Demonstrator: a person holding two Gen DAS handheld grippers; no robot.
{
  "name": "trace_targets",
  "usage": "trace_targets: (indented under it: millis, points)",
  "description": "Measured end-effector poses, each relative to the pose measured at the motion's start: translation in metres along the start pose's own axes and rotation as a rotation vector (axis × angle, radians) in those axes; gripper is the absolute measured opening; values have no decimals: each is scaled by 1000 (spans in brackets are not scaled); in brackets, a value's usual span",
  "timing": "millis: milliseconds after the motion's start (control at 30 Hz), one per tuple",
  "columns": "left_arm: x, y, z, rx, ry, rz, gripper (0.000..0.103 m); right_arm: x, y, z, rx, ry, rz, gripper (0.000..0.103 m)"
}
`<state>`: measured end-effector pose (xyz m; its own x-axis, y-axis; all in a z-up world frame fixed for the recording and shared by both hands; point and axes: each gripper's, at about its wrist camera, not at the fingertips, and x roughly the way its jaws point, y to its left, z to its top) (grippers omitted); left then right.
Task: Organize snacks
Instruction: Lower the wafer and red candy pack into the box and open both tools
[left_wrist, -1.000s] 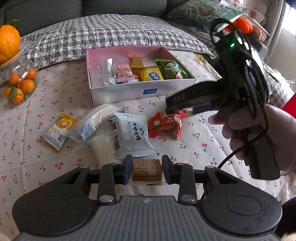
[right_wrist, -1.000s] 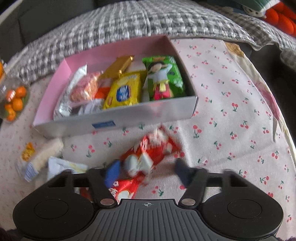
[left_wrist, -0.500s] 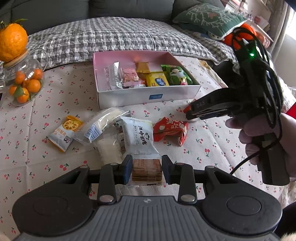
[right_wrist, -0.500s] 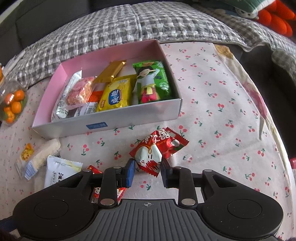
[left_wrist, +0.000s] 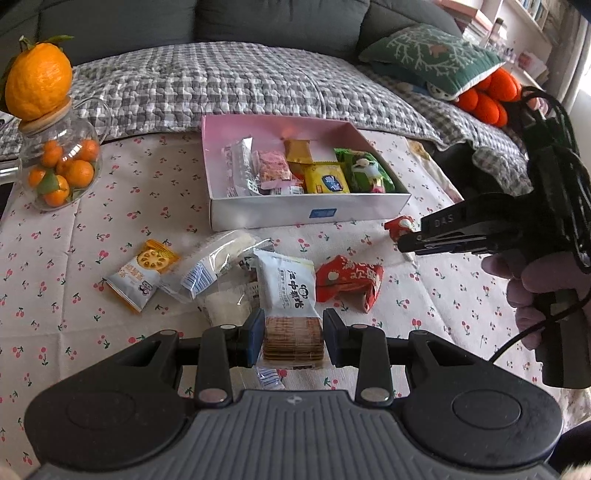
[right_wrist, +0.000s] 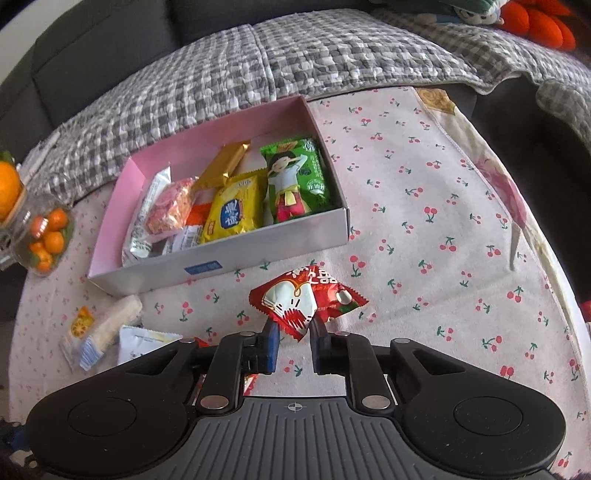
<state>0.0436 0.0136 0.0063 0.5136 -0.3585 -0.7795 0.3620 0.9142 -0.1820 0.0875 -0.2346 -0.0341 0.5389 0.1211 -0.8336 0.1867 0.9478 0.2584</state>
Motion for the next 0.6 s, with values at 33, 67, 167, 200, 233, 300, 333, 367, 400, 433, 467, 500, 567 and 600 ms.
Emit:
trace_targets:
  millis: [33,67,167,200,233,300,333,367,400,433,467,500,567,600]
  points:
    - [0,1,0,-2,-2,0,31,-2,-1,0,4,-3,7,15]
    - [0,1,1,-5,-4,1,31,-3,-1,1,8,-5,13,15]
    - [-1,3,2,-16,-8,3,31,-7,-4,1,23,-10,33,15]
    - [-1,4,2,-20,-9,3,31,-9,-5,2,27,-11,38,15]
    - [-1,4,2,-25,-10,2,31,-10,-6,2,32,-12,43,15]
    - [-2,6,3,-35,-14,0,31,-12,-8,3,49,-13,61,15]
    - [-3,7,4,-42,-17,0,31,-14,-10,3,59,-13,72,15]
    - [-3,8,5,-49,-19,-1,31,-15,-11,3,66,-14,81,14]
    - [-3,9,6,-58,-22,-3,31,-17,-13,4,75,-16,90,14]
    - [-4,10,7,-69,-25,-6,31,-19,-15,4,83,-19,97,14]
    - [-4,11,8,-78,-29,-8,31,-20,-16,5,92,-21,105,14]
    - [-5,12,9,-86,-34,-10,31,-22,-17,6,103,-24,115,14]
    - [-6,14,13,-101,-46,-13,31,-26,-20,7,124,-28,135,14]
    - [-7,14,16,-107,-53,-13,31,-29,-21,8,136,-31,151,14]
